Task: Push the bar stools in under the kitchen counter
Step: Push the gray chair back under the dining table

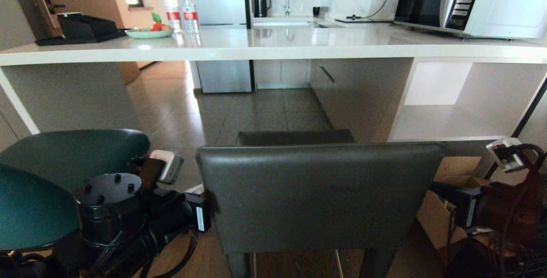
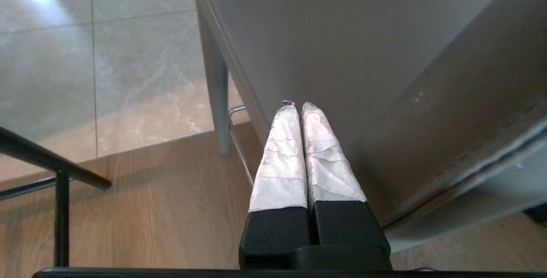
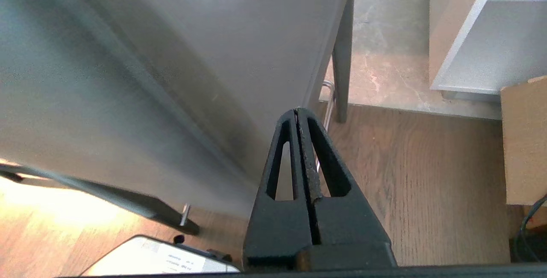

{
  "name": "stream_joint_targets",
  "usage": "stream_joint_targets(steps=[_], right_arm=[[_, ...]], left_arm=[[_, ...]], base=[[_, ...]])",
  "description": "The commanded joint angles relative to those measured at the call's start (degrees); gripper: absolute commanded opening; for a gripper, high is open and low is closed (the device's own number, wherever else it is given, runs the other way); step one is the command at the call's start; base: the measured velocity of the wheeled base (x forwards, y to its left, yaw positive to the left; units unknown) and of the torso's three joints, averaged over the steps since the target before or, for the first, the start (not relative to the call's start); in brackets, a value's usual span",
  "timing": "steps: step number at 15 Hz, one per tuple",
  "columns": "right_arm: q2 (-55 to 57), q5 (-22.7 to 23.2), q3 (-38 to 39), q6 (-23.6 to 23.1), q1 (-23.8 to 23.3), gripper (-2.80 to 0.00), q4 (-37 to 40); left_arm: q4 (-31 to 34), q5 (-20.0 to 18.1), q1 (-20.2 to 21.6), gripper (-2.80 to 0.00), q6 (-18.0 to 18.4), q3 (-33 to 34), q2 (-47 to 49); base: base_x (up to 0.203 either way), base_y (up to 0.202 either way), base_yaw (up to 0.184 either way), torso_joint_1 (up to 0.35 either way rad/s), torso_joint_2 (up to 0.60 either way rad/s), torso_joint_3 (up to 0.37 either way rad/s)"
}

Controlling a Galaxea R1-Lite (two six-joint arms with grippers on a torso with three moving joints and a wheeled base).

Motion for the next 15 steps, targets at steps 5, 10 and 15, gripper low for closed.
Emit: stream_joint_targets(steps=[5, 10, 15], right_arm=[[11.3, -3.1, 0.9, -1.5, 0.7, -2.8, -11.1], [12.6, -8.6, 0.9, -2.0, 8.5, -2.8, -14.4], [12.6, -8.9, 1.0, -1.9, 8.1, -2.8, -14.4]], left_arm=[[-0.4, 0.8, -1.1, -2.8, -1.1, -0.6, 1.4], [-0.4, 0.6, -1.2, -2.8, -1.1, -1.5, 1.1], [-0.1, 0.4, -0.1, -2.8, -0.9, -0.9, 1.3]], base=[[0.0, 0.0, 0.0, 0.0, 0.0, 0.0], [0.0, 0.0, 0.0, 0.0, 0.0, 0.0], [0.0, 0.0, 0.0, 0.0, 0.0, 0.0]])
